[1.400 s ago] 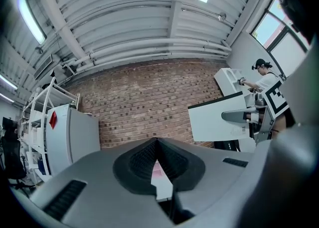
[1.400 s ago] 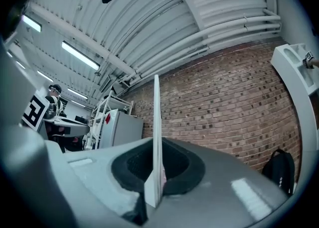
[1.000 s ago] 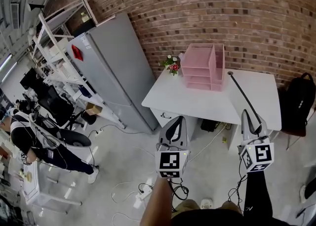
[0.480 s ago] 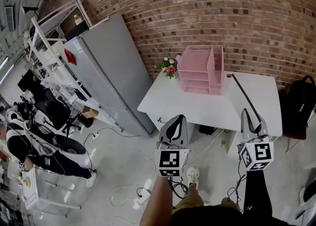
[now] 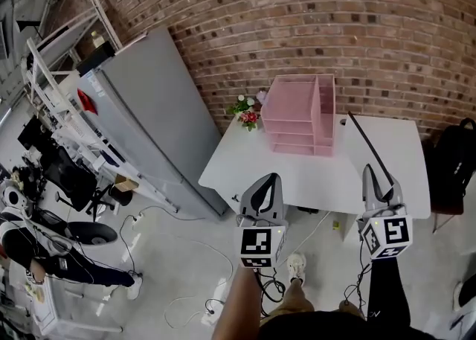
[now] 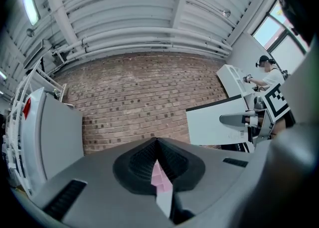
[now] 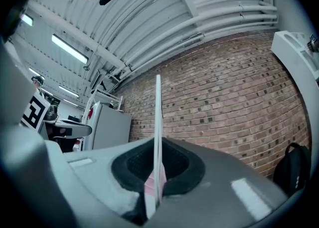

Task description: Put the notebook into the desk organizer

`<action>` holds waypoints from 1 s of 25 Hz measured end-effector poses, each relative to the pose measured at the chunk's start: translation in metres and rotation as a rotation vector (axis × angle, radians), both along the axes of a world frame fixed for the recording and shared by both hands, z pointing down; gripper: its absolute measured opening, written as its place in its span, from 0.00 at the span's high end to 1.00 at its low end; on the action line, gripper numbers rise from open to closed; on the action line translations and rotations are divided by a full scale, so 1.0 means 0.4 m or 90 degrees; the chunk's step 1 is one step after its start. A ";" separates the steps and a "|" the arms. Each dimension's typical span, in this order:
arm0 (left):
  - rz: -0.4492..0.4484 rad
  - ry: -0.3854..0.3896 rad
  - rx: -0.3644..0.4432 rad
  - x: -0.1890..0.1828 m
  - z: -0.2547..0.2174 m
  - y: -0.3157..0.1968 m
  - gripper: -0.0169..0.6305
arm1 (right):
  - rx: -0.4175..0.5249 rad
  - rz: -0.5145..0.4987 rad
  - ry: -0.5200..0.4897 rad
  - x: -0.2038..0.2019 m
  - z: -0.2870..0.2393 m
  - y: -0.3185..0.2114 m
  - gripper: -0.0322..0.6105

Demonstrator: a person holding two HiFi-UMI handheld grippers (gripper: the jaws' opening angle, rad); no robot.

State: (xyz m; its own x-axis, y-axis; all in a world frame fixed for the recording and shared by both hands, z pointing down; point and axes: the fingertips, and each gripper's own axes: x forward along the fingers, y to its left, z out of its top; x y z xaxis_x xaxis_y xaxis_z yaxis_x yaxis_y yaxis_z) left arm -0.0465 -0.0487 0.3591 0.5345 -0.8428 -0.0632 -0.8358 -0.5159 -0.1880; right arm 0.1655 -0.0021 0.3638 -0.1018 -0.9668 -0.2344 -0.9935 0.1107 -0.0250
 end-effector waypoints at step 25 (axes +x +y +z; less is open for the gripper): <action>0.108 -0.005 0.023 0.063 -0.051 -0.763 0.96 | -0.013 0.057 0.032 -0.036 -0.061 -0.712 0.94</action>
